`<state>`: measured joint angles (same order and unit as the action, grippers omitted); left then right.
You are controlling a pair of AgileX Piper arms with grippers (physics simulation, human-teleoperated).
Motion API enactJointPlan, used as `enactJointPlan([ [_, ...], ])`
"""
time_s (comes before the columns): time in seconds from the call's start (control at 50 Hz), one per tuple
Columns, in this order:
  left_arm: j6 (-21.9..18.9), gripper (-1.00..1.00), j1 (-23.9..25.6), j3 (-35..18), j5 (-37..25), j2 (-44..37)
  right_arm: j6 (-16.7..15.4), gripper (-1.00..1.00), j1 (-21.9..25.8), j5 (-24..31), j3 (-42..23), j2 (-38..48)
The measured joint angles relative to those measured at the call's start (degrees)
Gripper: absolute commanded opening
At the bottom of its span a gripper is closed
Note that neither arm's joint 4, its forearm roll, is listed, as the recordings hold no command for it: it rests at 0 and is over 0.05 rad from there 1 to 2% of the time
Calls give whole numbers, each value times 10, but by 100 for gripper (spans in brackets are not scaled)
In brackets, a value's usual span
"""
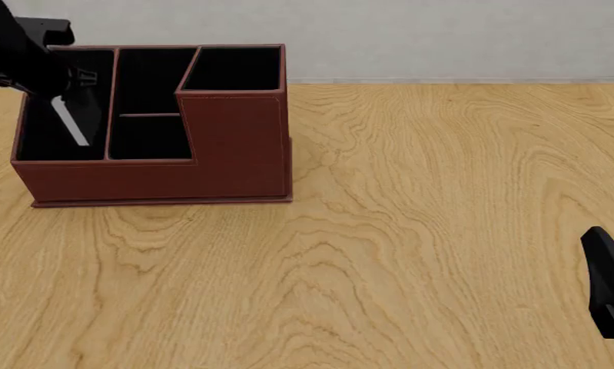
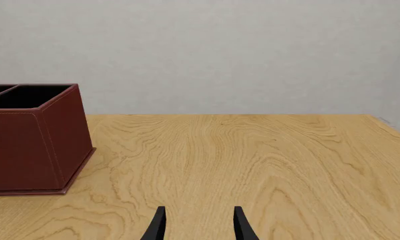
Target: Pick up the book and place it in the left compartment of the caddy.
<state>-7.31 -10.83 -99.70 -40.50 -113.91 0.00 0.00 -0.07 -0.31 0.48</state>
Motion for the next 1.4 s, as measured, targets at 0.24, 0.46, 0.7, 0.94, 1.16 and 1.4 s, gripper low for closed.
enactJointPlan([
  [0.24, 1, -100, -1, 6, 13, -13, 0, 100, 0, 0, 0, 0],
  [0.46, 1, -100, -4, 8, 22, -24, 0, 100, 0, 0, 0, 0],
  [0.7, 1, -100, -6, 8, 29, -35, 0, 100, 0, 0, 0, 0],
  [0.94, 3, -100, -5, 8, 36, -44, 0, 100, 0, 0, 0, 0],
  [1.16, 5, -100, -6, 2, 41, -57, 0, 100, 0, 0, 0, 0],
  [1.4, 4, -100, -7, -2, 47, -71, 0, 100, 0, 0, 0, 0],
])
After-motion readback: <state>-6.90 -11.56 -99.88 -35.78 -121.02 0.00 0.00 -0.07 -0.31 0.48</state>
